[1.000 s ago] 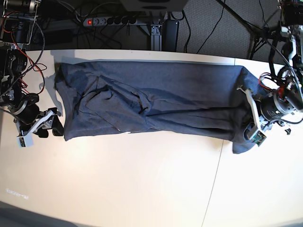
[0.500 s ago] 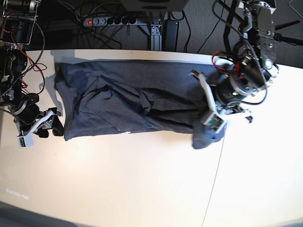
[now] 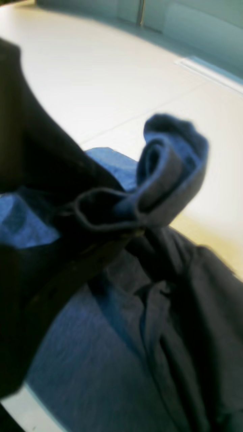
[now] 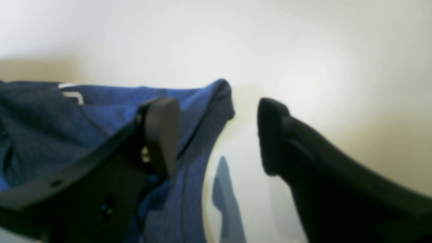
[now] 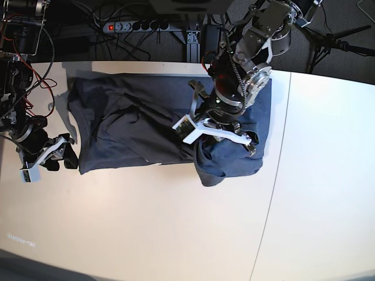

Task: Fold the T-shirt properly
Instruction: 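Lift the strip end with the left gripper and fold it toward the right gripper, then lay the folded end onto the strip's middle and open the left gripper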

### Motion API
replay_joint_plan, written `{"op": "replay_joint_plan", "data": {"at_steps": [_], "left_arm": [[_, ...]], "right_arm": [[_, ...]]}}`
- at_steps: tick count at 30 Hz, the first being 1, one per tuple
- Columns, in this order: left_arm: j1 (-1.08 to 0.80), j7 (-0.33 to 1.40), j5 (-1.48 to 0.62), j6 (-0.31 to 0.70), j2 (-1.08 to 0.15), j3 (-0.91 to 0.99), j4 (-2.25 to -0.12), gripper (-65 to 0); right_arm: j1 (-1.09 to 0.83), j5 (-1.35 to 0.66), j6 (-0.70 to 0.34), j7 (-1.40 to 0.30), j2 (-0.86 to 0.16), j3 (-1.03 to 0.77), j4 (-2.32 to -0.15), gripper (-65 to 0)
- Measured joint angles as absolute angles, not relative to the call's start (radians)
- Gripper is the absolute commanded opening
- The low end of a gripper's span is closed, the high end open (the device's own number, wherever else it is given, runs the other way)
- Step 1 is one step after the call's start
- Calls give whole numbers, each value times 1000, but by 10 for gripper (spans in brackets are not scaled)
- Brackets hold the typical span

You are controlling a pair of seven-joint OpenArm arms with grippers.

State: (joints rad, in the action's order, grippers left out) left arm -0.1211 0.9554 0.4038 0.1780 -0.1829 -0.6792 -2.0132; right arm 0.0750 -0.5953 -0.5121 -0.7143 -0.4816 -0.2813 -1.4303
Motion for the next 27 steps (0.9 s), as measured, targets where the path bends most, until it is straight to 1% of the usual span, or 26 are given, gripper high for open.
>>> {"op": "replay_joint_plan", "data": {"at_steps": [5,7,13,17,21,27], "left_arm": [[-72,971,493,75,-183,-793,-1905,-650],[-57,992,507,55,-183,-839,-1893,-650],[-57,1016,542,39,-182,-968,-1889,-650],[-57,1017,577,34,-139,-965,-1835,-650],[-44,996,563,54,-78,-970,-1762,-650],[-25,1006,551,60,-72,-968,-1730,-650]], "right_arm": [[75,-595,-513,-715,-482,-281,-1430,-279],[75,-596,-513,-715,-482,-281,-1430,-279],[75,-615,-513,-715,-482,-281,-1430,-279],[75,-617,-513,-715,-482,-281,-1430,-279],[75,-620,-513,-714,-482,-281,-1430,-279],[75,-621,-513,-711,-482,-281,-1430,-279]]}}
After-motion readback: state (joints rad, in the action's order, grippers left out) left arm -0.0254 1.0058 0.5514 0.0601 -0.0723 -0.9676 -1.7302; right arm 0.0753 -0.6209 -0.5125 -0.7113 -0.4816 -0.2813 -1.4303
